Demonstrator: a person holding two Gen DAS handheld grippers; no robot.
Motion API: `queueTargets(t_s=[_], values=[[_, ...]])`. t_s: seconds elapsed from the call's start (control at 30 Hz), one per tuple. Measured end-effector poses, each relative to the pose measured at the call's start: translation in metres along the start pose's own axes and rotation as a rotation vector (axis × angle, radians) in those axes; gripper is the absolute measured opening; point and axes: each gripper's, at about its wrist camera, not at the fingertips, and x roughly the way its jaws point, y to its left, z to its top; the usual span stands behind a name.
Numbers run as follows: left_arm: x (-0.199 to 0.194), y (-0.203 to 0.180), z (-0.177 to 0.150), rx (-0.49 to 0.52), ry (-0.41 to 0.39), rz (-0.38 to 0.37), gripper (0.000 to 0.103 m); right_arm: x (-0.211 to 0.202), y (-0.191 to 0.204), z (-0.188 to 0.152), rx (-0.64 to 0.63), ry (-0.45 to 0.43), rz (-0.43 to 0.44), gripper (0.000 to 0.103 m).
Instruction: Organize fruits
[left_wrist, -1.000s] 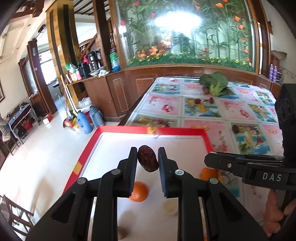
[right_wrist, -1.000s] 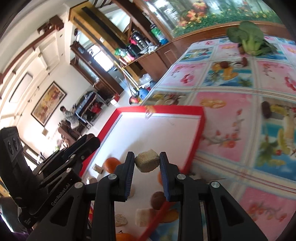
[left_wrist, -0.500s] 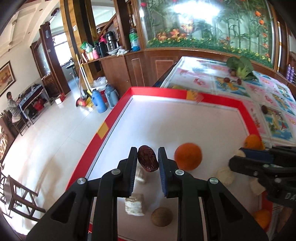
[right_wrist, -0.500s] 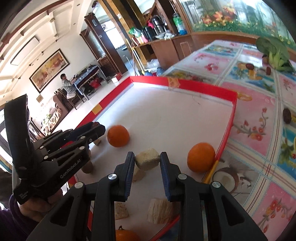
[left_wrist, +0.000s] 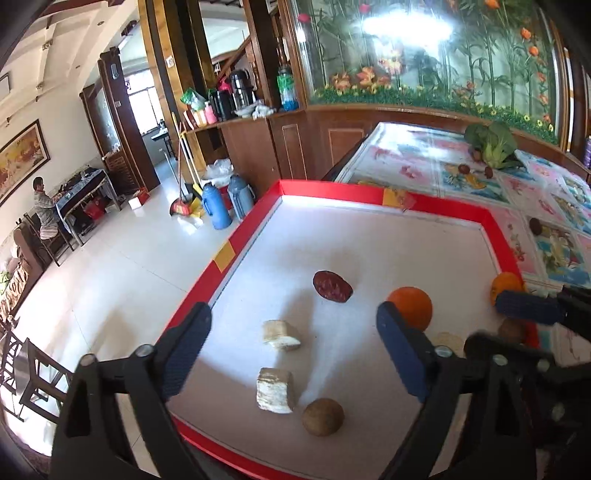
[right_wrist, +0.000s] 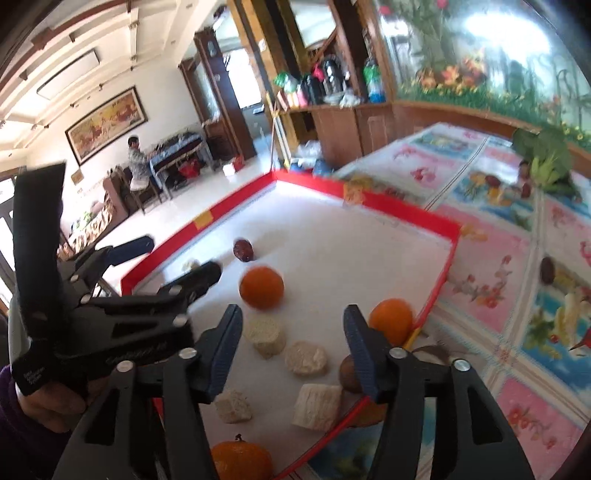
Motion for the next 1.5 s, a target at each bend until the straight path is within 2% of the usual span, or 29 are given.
queueTargets(t_s=[0.1,0.2,0.33,0.5,0.73,0.9,1.07,1.17,1.33,1.4,1.5], values=[[-0.012,0.001,0.001,-0.012,-0.021,-0.029,0.103,-0.014,-0.003,0.002,0.005,-0.077,-0.031,0.071],[-0.027,0.0,0.0,-0.015,-0.045,-0.056,0.103,-0.021,-0.004,0.001,0.012,-0.112,-0.063,0.074],[-0.044,-0.007,-0.007,-0.005,-0.08,-0.042,0.103,-0.034,-0.01,-0.003,0.026,-0.147,-0.112,0.077],[-0.055,-0.013,-0.02,0.007,-0.11,-0.059,0.103,-0.043,-0.024,-0.005,0.079,-0.188,-0.165,0.078],[-0.061,-0.022,-0.02,0.051,-0.105,-0.06,0.103,-0.042,-0.043,-0.002,0.169,-0.187,-0.196,0.078],[-0.061,-0.039,-0.014,0.058,-0.097,-0.059,0.103,-0.038,-0.048,-0.002,0.184,-0.16,-0.19,0.078],[-0.064,-0.064,-0.002,0.1,-0.107,-0.035,0.103,-0.043,-0.055,0.001,0.155,-0.171,-0.241,0.078],[-0.064,-0.074,0.008,0.103,-0.114,-0.027,0.103,-0.045,-0.072,0.003,0.254,-0.16,-0.24,0.078],[-0.052,-0.09,0.024,0.101,-0.095,0.043,0.103,-0.043,-0.106,-0.002,0.482,-0.08,-0.244,0.078],[-0.045,-0.096,0.031,0.1,-0.07,0.071,0.103,-0.048,-0.115,-0.007,0.549,-0.072,-0.279,0.078],[-0.039,-0.102,0.037,0.076,-0.043,0.092,0.103,-0.064,-0.115,-0.011,0.567,-0.114,-0.361,0.078]])
